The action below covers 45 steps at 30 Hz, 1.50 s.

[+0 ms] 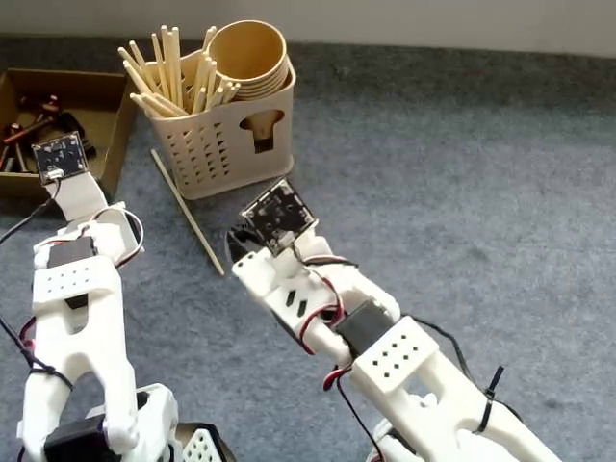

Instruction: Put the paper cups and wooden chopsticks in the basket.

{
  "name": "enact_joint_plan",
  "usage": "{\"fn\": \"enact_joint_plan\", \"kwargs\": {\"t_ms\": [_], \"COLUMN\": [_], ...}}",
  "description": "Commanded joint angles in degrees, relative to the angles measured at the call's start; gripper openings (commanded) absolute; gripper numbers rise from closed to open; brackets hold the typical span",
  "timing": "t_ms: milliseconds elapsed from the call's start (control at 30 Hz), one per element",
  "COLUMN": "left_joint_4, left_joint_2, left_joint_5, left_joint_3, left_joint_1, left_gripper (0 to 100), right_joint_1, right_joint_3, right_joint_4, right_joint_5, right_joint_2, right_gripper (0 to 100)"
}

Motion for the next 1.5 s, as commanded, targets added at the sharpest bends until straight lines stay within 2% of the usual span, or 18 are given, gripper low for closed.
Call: {"fn": "enact_joint_plan", "kwargs": {"t_ms": [0,200,467,667,833,1100,1167,1267,1467], "left_joint_4": [-0.97,-0.97,-0.88,-0.88,-0.88,-0.88,-0.88,-0.88,-0.88], "left_joint_2": [-1.63,-2.07,-2.07,-2.07,-2.07,-2.07,-2.07,-2.07,-2.07], "left_joint_5": [-0.09,0.0,0.0,0.0,0.0,0.0,0.0,0.0,0.0], "left_joint_3": [-0.4,-0.31,-0.31,-0.31,-0.31,-0.31,-0.22,-0.22,-0.22], "left_joint_1": [-0.84,-1.71,-1.54,-1.36,-1.27,-1.27,-1.27,-1.27,-1.27], "left_gripper": [0,0,0,0,0,0,0,0,0], "right_joint_1": [-4.35,-5.58,-5.58,-5.58,-5.67,-5.58,-5.58,-5.58,-3.56], "right_joint_3": [0.04,-0.75,-5.85,-5.85,-6.81,-14.02,-15.25,-17.36,-19.91], "right_joint_4": [1.63,1.63,-8.04,-19.21,-24.57,-20.44,-18.15,-14.46,-2.68], "right_joint_5": [0.44,-5.63,-5.98,-5.8,-5.8,-5.89,-5.8,-5.63,-5.63], "right_joint_2": [-0.04,12.97,29.85,37.14,41.36,50.95,52.0,52.62,52.35], "right_gripper": [2.8,12.2,12.2,12.2,12.2,12.0,8.6,0.0,0.5]}}
